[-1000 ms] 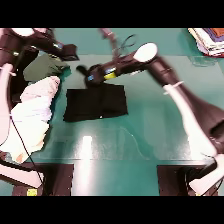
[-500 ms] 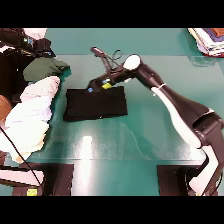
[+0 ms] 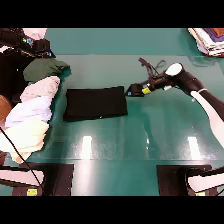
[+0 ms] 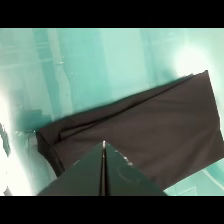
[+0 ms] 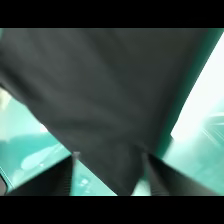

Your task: Fold the shirts.

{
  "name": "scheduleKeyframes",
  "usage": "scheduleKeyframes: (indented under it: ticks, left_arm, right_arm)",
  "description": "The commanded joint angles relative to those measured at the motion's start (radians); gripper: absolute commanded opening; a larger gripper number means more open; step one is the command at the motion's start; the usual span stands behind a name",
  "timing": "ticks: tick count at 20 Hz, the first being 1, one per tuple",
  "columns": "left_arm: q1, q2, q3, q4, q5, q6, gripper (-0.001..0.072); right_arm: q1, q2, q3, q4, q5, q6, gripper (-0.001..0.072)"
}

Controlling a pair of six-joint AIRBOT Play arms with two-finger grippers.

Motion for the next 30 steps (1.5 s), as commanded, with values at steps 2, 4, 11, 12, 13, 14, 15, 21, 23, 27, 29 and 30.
scheduleKeyframes:
  ticks: [2, 4, 11, 12, 13, 14, 15, 21, 23, 27, 29, 30]
  left_arm:
    - [-0.004, 0.0, 0.0, -0.005, 0.021, 0.0, 0.0028]
    - [-0.022, 0.0, 0.0, -0.006, 0.029, 0.0, 0.0028]
    - [-0.093, 0.0, 0.0, -0.003, 0.057, 0.001, 0.0028]
    - [-0.098, 0.0, 0.0, -0.003, 0.055, 0.001, 0.0029]
    - [-0.098, 0.0, 0.0, -0.004, 0.048, 0.0, 0.0029]
    - [-0.098, 0.0, 0.0, -0.004, 0.04, 0.0, 0.0028]
    - [-0.098, 0.0, 0.0, -0.005, 0.029, 0.0, 0.0029]
    - [-0.163, 0.0, 0.0, -0.01, 0.013, -0.008, 0.0028]
    - [-0.209, 0.0, 0.0, -0.01, 0.019, -0.008, 0.0028]
    - [-0.275, 0.0, 0.0, -0.01, 0.033, -0.008, 0.0028]
    - [-0.294, 0.0, 0.0, -0.01, 0.033, -0.008, 0.0028]
    - [-0.298, 0.0, 0.0, -0.011, 0.037, -0.008, 0.0028]
  right_arm:
    - [-0.041, -0.019, -0.126, 0.095, -0.108, 0.011, 0.0564]
    - [-0.01, -0.084, -0.095, 0.132, -0.105, 0.011, 0.0563]
    - [0.15, -0.32, 0.178, 0.197, -0.057, 0.011, 0.0523]
    - [0.166, -0.339, 0.21, 0.196, -0.051, 0.011, 0.0343]
    - [0.178, -0.354, 0.243, 0.193, -0.047, 0.01, 0.016]
    - [0.185, -0.364, 0.267, 0.187, -0.047, 0.01, 0.0053]
    - [0.19, -0.369, 0.286, 0.186, -0.047, 0.01, 0.0015]
    - [0.062, -0.242, 0.265, 0.087, -0.031, 0.023, 0.0015]
    - [-0.042, -0.132, 0.185, 0.019, -0.045, 0.023, 0.0015]
    - [-0.359, 0.117, -0.04, -0.051, -0.087, 0.031, 0.0015]
    - [-0.55, 0.223, -0.133, -0.05, -0.113, 0.031, 0.0015]
    - [-0.645, 0.267, -0.169, -0.05, -0.121, 0.031, 0.0015]
